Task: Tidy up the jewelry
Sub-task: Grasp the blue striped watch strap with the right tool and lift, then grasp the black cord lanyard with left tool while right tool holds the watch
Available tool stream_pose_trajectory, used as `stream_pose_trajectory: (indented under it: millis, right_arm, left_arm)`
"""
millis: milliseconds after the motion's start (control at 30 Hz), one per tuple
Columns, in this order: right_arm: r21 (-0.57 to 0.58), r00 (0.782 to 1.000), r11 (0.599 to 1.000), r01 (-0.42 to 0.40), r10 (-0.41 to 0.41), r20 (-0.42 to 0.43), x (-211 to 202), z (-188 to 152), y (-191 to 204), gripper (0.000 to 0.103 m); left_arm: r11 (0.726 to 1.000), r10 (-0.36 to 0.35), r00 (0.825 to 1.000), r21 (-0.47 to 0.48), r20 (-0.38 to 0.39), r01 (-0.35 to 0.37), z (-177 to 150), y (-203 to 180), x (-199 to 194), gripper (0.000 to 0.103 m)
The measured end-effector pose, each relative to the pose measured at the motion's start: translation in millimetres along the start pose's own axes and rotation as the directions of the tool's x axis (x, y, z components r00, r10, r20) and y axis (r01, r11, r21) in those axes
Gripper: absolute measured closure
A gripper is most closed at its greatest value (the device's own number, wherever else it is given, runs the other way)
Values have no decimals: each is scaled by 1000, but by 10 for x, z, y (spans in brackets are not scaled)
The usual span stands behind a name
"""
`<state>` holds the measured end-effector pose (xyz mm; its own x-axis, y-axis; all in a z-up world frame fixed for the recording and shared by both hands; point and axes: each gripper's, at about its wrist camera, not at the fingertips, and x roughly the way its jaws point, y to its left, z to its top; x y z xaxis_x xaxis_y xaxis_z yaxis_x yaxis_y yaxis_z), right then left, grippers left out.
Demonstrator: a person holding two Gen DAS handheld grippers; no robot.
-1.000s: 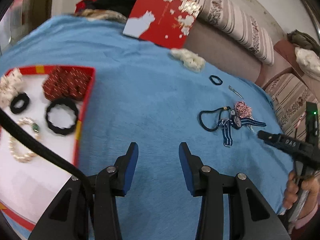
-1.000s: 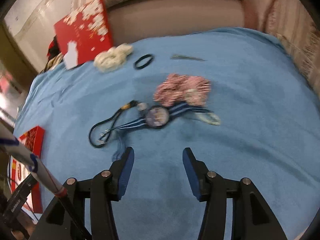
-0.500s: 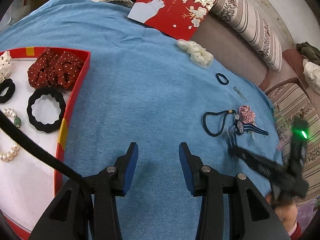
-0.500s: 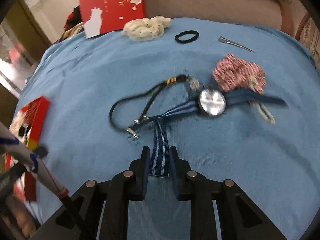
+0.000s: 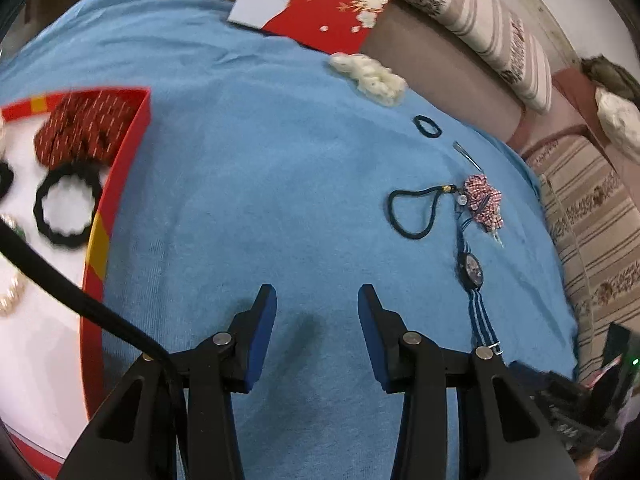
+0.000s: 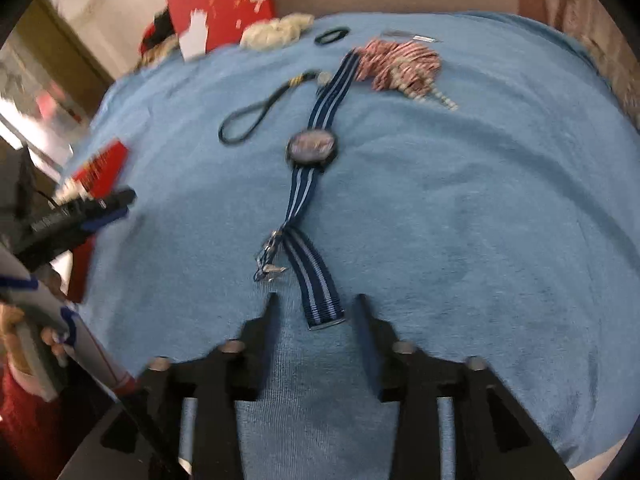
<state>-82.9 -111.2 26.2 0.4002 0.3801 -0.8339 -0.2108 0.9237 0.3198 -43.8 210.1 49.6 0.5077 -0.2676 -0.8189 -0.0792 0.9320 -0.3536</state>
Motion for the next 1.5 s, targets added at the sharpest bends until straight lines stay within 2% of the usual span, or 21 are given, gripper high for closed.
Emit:
stream_pose_trajectory:
  millis: [133, 300, 467, 533, 567, 600, 633, 667, 733, 867, 1000, 1033, 1067, 1133, 1200, 1267, 1433, 1467, 1500]
  right_arm:
    - [44, 994, 996, -75, 72, 83, -130, 110, -140, 45]
    - [19, 992, 997, -80, 78, 99, 181, 398, -60, 45]
    - [-45, 995, 999, -14, 19, 101, 569, 581, 109, 45]
    - [-76, 992, 997, 27, -17, 127, 622, 582, 148, 45]
    - [-92, 990, 995, 43, -30, 139, 636, 578, 171, 50]
    - [-101, 988, 993, 63, -48, 150, 638, 575, 167, 59]
    - [-103, 987, 993, 63, -47, 151, 646, 582, 151, 74]
    - [-90, 987, 994, 59, -45, 152, 642, 586, 115, 77]
    - [-49, 988, 998, 31, -23, 153, 623, 612, 13, 79]
    - [-33, 984, 997, 71, -65, 168, 554, 611, -96, 82]
    - [-34, 984, 997, 69, -63, 167, 548, 611, -156, 82]
    - [-35, 984, 997, 64, -58, 166, 551, 615, -162, 82]
    - [-42, 985, 997, 57, -50, 164, 561, 621, -164, 80]
    - [-37, 986, 999, 39, -33, 166, 575, 626, -191, 78]
    - [-20, 986, 1000, -7, 10, 167, 587, 647, -230, 69]
    - [-22, 985, 1000, -12, 16, 173, 602, 650, -215, 63]
    - [-79, 981, 992, 95, -80, 179, 677, 677, -25, 62]
    - [-86, 978, 988, 126, -110, 177, 685, 676, 12, 66]
    - [-86, 977, 987, 139, -122, 176, 677, 674, 28, 67]
  left_arm:
    - [999, 15, 1000, 45, -2, -15, 205, -208, 56, 62]
    - [987, 49, 999, 152, -11, -47, 544, -610, 401, 62]
    - [972, 34, 996, 234, -83, -14, 797, -911, 874, 62]
    - [962, 33, 995, 272, -96, -6, 846, -1009, 1008, 62]
    - [957, 28, 995, 289, -100, 2, 872, -1056, 1055, 62]
    - [953, 22, 994, 304, -104, 11, 887, -1100, 1097, 62]
    - [949, 18, 994, 315, -108, 17, 902, -1143, 1136, 62]
    - [944, 13, 993, 330, -113, 25, 918, -1192, 1180, 62]
    - [933, 2, 992, 358, -125, 43, 927, -1284, 1248, 62]
    - [899, -3, 989, 433, -149, 68, 900, -1495, 1394, 62]
    - [870, 36, 987, 490, -156, 46, 859, -1643, 1527, 64]
    - [870, 41, 987, 492, -153, 40, 863, -1647, 1523, 69]
    - [874, 35, 986, 484, -160, 47, 868, -1634, 1506, 85]
    - [892, 10, 984, 447, -176, 71, 880, -1568, 1437, 94]
    - [902, 12, 986, 427, -167, 61, 873, -1506, 1357, 96]
    - [918, 2, 990, 394, -144, 55, 824, -1373, 1140, 96]
    - [949, -44, 996, 309, -72, 65, 663, -1066, 510, 96]
    - [955, -55, 997, 288, -58, 69, 625, -998, 375, 96]
    - [959, -63, 997, 273, -48, 74, 606, -951, 283, 96]
